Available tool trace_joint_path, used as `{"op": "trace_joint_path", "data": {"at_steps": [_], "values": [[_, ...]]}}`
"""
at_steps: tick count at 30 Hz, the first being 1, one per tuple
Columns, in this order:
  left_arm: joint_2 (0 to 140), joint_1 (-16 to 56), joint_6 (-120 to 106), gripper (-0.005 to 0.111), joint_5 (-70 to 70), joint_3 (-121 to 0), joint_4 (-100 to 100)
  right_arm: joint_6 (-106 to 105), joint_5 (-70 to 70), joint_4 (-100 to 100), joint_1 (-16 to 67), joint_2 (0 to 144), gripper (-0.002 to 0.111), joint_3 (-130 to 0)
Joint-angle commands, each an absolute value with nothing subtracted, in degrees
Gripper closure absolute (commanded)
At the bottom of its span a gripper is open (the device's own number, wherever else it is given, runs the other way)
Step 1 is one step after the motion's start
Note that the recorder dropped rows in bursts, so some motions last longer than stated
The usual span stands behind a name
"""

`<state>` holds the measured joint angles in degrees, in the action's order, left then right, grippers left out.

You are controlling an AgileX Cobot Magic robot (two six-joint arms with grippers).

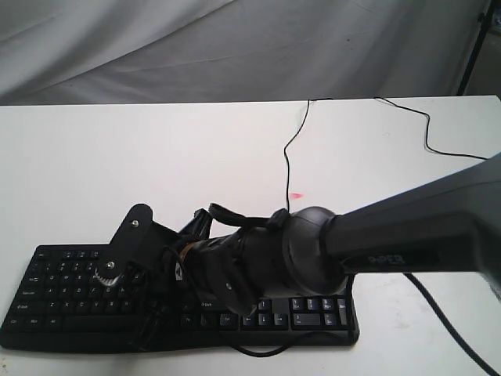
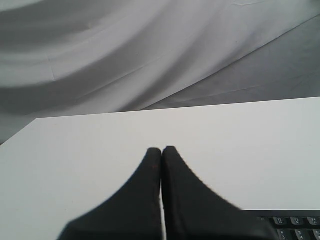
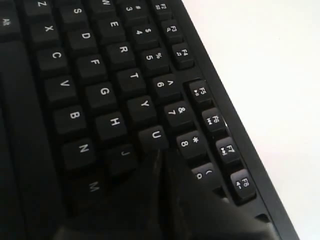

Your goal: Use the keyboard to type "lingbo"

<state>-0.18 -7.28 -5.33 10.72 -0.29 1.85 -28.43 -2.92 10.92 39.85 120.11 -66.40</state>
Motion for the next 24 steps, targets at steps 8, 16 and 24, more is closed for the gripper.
{"op": "trace_joint_path", "data": {"at_steps": [8,16,24], "values": [[0.00,-7.07,-5.18,0.106,10.48,0.00,1.82,-28.86,1.52,9.31,39.82,113.46,0.108,-66.77],[0.00,-7.07,-5.18,0.106,10.48,0.00,1.82,-29.50,1.77,9.31,43.66,113.57,0.108,-66.77],[0.00,-7.07,-5.18,0.106,10.48,0.00,1.82,-29.50,-1.26,9.53,43.98,115.10,0.108,-66.77]]}}
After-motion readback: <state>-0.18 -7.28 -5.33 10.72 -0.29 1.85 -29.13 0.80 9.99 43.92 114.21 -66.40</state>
